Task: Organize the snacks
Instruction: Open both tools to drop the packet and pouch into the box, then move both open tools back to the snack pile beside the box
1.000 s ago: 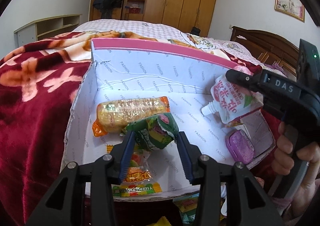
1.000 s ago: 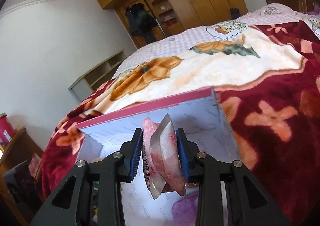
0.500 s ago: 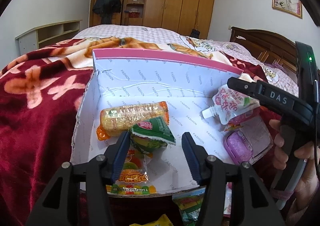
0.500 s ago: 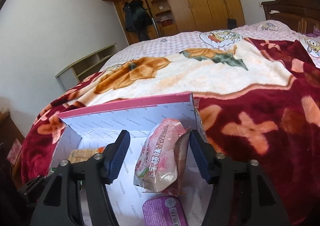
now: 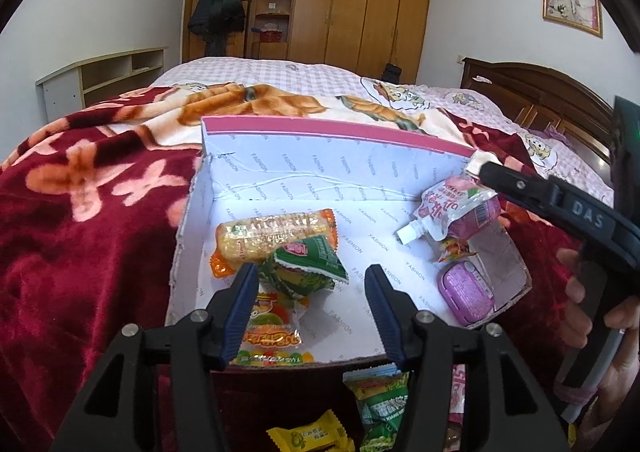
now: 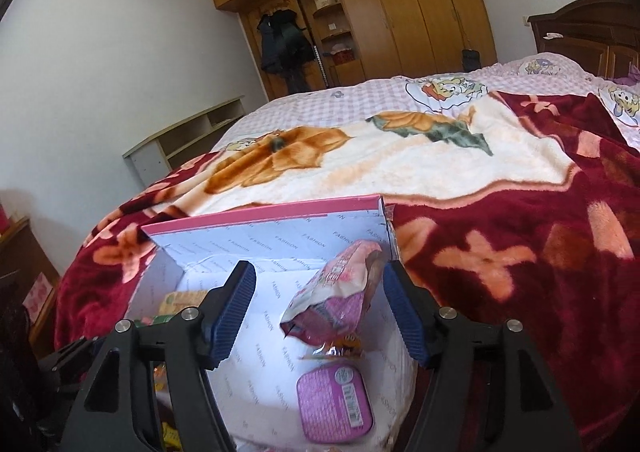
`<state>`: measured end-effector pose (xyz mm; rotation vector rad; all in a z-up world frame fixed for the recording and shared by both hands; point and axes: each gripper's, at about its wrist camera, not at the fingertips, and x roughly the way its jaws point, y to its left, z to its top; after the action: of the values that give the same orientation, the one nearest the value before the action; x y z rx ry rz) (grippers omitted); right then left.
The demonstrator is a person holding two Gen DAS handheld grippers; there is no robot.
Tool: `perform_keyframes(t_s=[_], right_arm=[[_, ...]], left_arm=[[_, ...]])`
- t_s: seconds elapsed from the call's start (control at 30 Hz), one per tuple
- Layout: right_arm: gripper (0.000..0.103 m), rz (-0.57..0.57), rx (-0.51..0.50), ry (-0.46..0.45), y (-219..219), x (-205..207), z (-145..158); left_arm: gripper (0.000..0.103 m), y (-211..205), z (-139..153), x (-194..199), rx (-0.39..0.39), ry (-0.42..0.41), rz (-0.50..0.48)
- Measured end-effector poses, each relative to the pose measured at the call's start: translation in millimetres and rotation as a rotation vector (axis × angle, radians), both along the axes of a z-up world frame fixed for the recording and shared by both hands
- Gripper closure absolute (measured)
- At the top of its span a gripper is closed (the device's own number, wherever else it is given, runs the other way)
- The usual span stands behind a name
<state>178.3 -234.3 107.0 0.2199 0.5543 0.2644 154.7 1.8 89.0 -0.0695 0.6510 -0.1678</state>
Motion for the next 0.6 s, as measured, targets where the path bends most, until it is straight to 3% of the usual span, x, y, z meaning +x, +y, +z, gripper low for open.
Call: perform_keyframes(t_s=[0.6], right_arm=[[0.034, 0.032, -0.008, 0.013, 6, -68, -3]], left_arm=[[0.045, 19, 0, -46, 0.006, 0.004, 0.040]])
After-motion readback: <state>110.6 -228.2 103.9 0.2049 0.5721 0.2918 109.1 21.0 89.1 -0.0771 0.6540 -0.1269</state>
